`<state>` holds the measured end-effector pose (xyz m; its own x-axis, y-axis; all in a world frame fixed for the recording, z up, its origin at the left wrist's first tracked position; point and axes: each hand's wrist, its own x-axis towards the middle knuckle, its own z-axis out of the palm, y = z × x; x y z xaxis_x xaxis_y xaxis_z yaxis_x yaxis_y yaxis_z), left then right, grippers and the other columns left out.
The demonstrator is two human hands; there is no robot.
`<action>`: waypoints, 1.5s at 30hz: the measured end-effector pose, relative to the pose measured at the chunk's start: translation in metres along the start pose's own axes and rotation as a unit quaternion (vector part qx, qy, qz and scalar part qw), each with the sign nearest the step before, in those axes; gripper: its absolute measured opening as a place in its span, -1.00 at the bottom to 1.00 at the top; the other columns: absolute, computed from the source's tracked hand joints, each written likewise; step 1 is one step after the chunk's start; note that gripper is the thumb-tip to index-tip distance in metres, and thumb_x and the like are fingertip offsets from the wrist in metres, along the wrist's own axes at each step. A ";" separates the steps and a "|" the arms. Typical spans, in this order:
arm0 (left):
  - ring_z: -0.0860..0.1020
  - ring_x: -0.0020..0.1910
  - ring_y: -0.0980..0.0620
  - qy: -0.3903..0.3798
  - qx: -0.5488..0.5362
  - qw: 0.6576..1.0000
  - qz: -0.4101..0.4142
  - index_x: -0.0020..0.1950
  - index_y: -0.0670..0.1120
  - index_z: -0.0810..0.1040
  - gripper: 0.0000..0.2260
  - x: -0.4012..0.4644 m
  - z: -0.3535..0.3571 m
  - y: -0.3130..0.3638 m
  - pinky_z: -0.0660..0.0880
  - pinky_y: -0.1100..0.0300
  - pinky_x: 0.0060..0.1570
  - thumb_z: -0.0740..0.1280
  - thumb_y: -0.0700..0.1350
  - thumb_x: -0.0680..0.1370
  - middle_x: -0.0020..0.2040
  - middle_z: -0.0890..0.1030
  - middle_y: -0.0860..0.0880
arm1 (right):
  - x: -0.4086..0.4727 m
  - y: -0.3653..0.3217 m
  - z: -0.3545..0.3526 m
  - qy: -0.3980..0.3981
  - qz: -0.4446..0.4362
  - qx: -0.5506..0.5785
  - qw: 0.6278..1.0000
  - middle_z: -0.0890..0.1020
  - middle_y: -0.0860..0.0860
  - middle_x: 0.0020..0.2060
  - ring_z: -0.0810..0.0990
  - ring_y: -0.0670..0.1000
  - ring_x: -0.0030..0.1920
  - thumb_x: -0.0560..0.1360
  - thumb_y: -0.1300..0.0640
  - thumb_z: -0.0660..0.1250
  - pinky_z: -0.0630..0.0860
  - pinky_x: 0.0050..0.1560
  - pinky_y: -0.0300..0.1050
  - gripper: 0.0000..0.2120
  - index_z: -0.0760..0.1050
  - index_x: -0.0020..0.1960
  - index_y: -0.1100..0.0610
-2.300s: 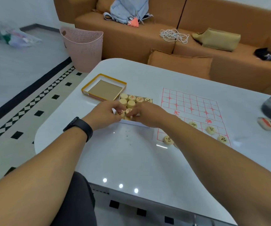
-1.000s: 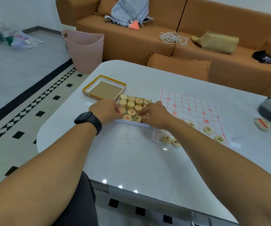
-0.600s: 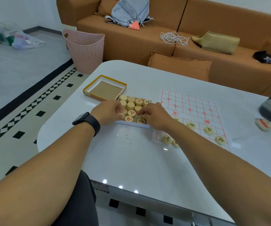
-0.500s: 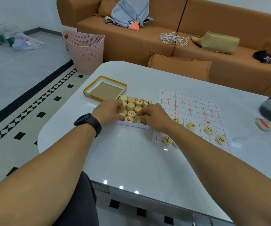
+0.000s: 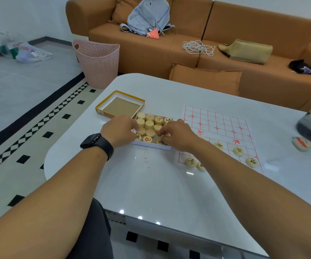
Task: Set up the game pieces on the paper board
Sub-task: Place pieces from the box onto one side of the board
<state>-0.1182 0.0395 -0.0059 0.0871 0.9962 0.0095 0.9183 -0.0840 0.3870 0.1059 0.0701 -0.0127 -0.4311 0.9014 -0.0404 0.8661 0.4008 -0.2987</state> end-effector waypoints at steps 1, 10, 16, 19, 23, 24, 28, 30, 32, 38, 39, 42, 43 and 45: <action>0.54 0.18 -0.02 0.001 0.006 1.000 -0.005 0.18 0.10 0.66 -0.74 0.001 0.000 0.000 0.54 0.03 0.08 0.34 -0.13 0.54 0.20 0.57 0.05 | 0.001 0.000 -0.002 -0.018 -0.005 -0.025 1.000 0.61 -0.08 0.10 0.37 0.09 0.16 0.61 0.04 0.29 0.37 0.13 -0.01 -0.77 0.63 0.20 -0.14; 0.31 0.31 -0.17 -0.081 0.077 0.992 -0.059 0.14 0.08 0.67 -0.77 0.005 0.007 0.010 0.45 0.01 0.07 0.29 0.08 0.59 0.12 0.43 -0.04 | 0.004 0.002 -0.007 -0.098 -0.014 -0.105 0.990 0.55 -0.01 0.13 0.35 0.12 0.18 0.65 -0.05 0.24 0.29 0.11 0.01 -0.71 0.55 0.33 -0.19; 0.35 0.30 -0.18 -0.059 0.007 0.996 -0.066 0.04 0.01 0.59 -0.88 0.003 0.010 0.009 0.47 -0.02 0.12 0.36 0.02 0.58 0.11 0.48 -0.06 | 0.003 0.003 -0.006 -0.080 -0.004 -0.054 0.995 0.62 -0.07 0.07 0.38 0.09 0.13 0.60 0.02 0.33 0.42 0.14 0.04 -0.75 0.60 0.25 -0.10; 0.33 0.33 -0.17 -0.022 -0.001 0.998 -0.064 0.04 0.02 0.58 -0.88 0.001 0.012 0.013 0.46 -0.03 0.16 0.40 0.02 0.57 0.12 0.46 -0.07 | 0.000 0.004 -0.005 -0.070 0.001 0.001 0.998 0.64 -0.08 0.01 0.42 0.06 0.13 0.58 0.05 0.36 0.47 0.11 0.01 -0.86 0.59 0.13 -0.08; 0.30 0.36 -0.15 -0.004 -0.036 0.997 -0.071 0.04 -0.02 0.55 -0.88 0.000 0.015 0.014 0.47 -0.06 0.16 0.42 -0.02 0.58 0.14 0.51 -0.09 | -0.005 0.003 -0.006 -0.043 0.006 0.083 0.996 0.63 -0.05 0.00 0.53 -0.01 0.02 0.59 0.06 0.39 0.41 -0.13 -0.26 -0.88 0.58 0.11 0.03; 0.29 0.36 -0.14 0.001 -0.041 0.997 -0.070 0.04 -0.03 0.55 -0.86 0.001 0.016 0.013 0.46 -0.05 0.14 0.43 -0.01 0.57 0.14 0.51 -0.09 | -0.007 0.003 -0.008 -0.031 0.012 0.097 0.995 0.62 -0.05 -0.01 0.53 -0.03 -0.01 0.59 0.07 0.38 0.39 -0.16 -0.30 -0.87 0.57 0.13 0.05; 0.34 0.31 -0.09 0.020 -0.056 0.997 -0.048 0.06 -0.01 0.53 -0.85 0.002 0.019 0.013 0.45 0.01 0.03 0.41 0.02 0.58 0.10 0.56 -0.04 | -0.017 -0.002 -0.017 0.011 0.031 0.174 0.984 0.61 -0.06 -0.03 0.50 -0.13 -0.19 0.63 0.08 0.34 0.34 -0.24 -0.25 -0.84 0.49 0.20 0.02; 0.47 0.16 -0.06 0.042 -0.064 0.997 -0.029 0.01 0.02 0.50 -0.87 0.000 0.019 0.017 0.46 0.06 -0.06 0.39 0.03 0.58 0.00 0.60 0.02 | -0.023 -0.001 -0.023 0.041 0.033 0.221 0.974 0.60 -0.09 -0.06 0.48 -0.15 -0.24 0.65 0.08 0.30 0.36 -0.24 -0.23 -0.84 0.53 0.22 -0.02; 0.56 -0.02 -0.04 0.054 -0.106 0.993 -0.018 0.00 0.02 0.49 -0.88 -0.003 0.019 0.023 0.52 0.05 -0.09 0.38 0.02 0.58 -0.09 0.62 0.03 | -0.033 0.000 -0.028 0.073 0.033 0.254 0.964 0.58 -0.12 -0.01 0.49 -0.18 -0.17 0.67 0.11 0.24 0.38 -0.16 -0.28 -0.77 0.61 0.24 -0.08; 0.59 -0.34 0.11 -0.008 -0.328 0.945 0.018 -0.01 -0.02 0.59 -0.99 -0.021 0.023 0.058 0.52 0.21 -0.28 0.38 -0.11 0.61 -0.28 0.63 -0.06 | -0.078 0.020 -0.037 0.098 0.102 0.373 0.917 0.62 -0.10 -0.03 0.51 -0.08 -0.17 0.69 0.13 0.16 0.47 -0.11 -0.16 -0.71 0.62 0.19 -0.09; 0.59 -0.35 0.12 -0.034 -0.357 0.933 0.018 0.01 -0.05 0.62 -0.96 -0.025 0.028 0.067 0.55 0.23 -0.26 0.37 -0.16 0.61 -0.30 0.63 -0.06 | -0.088 0.025 -0.038 0.097 0.122 0.391 0.907 0.62 -0.05 -0.01 0.50 -0.02 -0.18 0.68 0.13 0.15 0.49 -0.16 -0.11 -0.72 0.62 0.19 -0.07; 0.64 -0.28 0.04 -0.087 -0.424 0.901 0.017 0.08 -0.09 0.66 -0.88 -0.033 0.040 0.087 0.62 0.15 -0.16 0.34 -0.22 0.63 -0.28 0.64 -0.08 | -0.107 0.034 -0.040 0.099 0.164 0.436 0.879 0.63 0.00 0.00 0.55 -0.01 -0.19 0.67 0.17 0.16 0.53 -0.18 -0.13 -0.73 0.62 0.17 0.00; 0.65 -0.25 0.02 -0.096 -0.436 0.895 0.019 0.11 -0.09 0.68 -0.86 -0.036 0.045 0.093 0.63 0.15 -0.15 0.33 -0.22 0.63 -0.26 0.64 -0.08 | -0.112 0.037 -0.040 0.103 0.175 0.451 0.869 0.63 0.02 -0.01 0.56 -0.01 -0.18 0.66 0.19 0.17 0.56 -0.17 -0.14 -0.73 0.62 0.16 0.01; 0.66 -0.22 0.01 -0.105 -0.463 0.880 0.015 0.17 -0.11 0.68 -0.82 -0.041 0.053 0.105 0.62 0.20 -0.16 0.32 -0.23 0.64 -0.22 0.65 -0.06 | -0.121 0.041 -0.037 0.114 0.190 0.497 0.839 0.63 0.06 -0.02 0.59 0.01 -0.17 0.65 0.22 0.19 0.59 -0.13 -0.14 -0.75 0.63 0.16 0.06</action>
<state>-0.0050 -0.0113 -0.0145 0.2644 0.9592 -0.0999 0.2152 0.0423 0.9757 0.2031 -0.0160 0.0153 -0.0139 0.9866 -0.1625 0.2422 -0.1544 -0.9579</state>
